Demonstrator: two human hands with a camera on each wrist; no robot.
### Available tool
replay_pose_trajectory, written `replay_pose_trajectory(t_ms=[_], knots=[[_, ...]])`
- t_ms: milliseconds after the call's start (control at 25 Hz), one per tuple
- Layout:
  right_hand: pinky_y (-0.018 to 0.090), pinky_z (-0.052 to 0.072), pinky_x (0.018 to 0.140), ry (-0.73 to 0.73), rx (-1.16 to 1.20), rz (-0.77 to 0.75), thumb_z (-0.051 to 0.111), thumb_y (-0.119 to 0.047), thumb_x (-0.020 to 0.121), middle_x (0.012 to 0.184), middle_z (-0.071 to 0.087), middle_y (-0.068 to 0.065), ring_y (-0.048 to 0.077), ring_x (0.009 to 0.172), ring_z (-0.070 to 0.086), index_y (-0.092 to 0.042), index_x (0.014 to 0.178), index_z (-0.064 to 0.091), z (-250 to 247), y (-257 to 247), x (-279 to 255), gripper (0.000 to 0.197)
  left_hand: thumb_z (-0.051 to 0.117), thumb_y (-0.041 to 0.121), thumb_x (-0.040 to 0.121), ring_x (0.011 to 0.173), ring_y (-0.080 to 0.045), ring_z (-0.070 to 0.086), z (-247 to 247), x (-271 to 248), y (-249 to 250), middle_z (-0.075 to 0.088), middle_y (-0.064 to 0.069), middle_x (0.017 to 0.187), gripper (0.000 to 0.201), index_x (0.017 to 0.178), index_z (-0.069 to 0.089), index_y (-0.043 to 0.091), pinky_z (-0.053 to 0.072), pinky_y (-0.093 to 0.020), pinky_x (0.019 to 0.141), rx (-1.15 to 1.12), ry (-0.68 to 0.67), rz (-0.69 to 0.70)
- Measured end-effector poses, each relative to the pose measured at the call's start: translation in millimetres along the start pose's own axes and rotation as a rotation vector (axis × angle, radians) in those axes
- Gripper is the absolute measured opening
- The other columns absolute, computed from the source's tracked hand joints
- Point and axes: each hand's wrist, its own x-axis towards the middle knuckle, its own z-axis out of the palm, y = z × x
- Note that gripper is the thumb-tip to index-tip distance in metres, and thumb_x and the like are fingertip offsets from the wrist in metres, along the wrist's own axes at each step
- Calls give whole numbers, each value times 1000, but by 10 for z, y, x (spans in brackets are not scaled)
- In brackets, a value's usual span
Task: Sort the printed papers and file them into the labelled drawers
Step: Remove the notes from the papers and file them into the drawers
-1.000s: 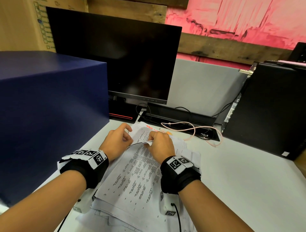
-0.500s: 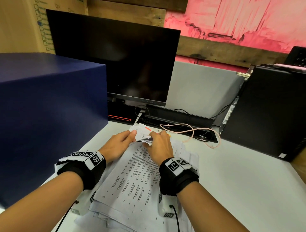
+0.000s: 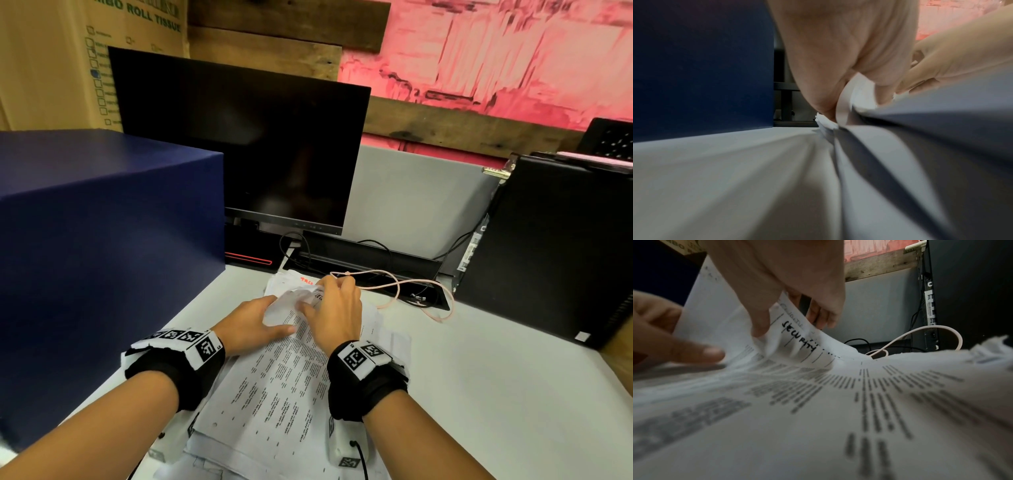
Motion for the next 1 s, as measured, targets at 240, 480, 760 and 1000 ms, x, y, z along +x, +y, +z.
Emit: replay_pose_trajectory(t_ms=[240,480,760,1000], knots=[[34,36,108,-37,273,125,76,-34,80,142,35,6,22,131,36,-20,143,30,-174,69,15,79,57,13,95,92,-16,67,-36,-16,7,69,-2,101,17,111,61,14,55,-32,80,-243,108,-192],[39,29,112,79,518,408,73,-38,83,149,30,12,29,137,31,-9,151,16,-769,346,40,94,51,18,99,91,-19,70,-395,-221,434,72,-4,102,21,115,62,13,57,-37,81,-426,248,-76],[11,51,74,-124,997,76,58,-24,95,118,64,-8,0,98,63,-13,129,58,-1332,-35,49,36,41,23,102,97,-24,68,-809,-473,944,68,-8,110,28,124,55,12,55,-40,83,-565,422,164],[12,51,77,124,980,-178,57,-16,96,101,67,-16,-7,92,64,-31,100,60,-1621,-420,125,16,41,23,102,112,-14,63,-1064,-619,972,64,-1,125,34,132,52,14,52,-27,91,-537,308,231]])
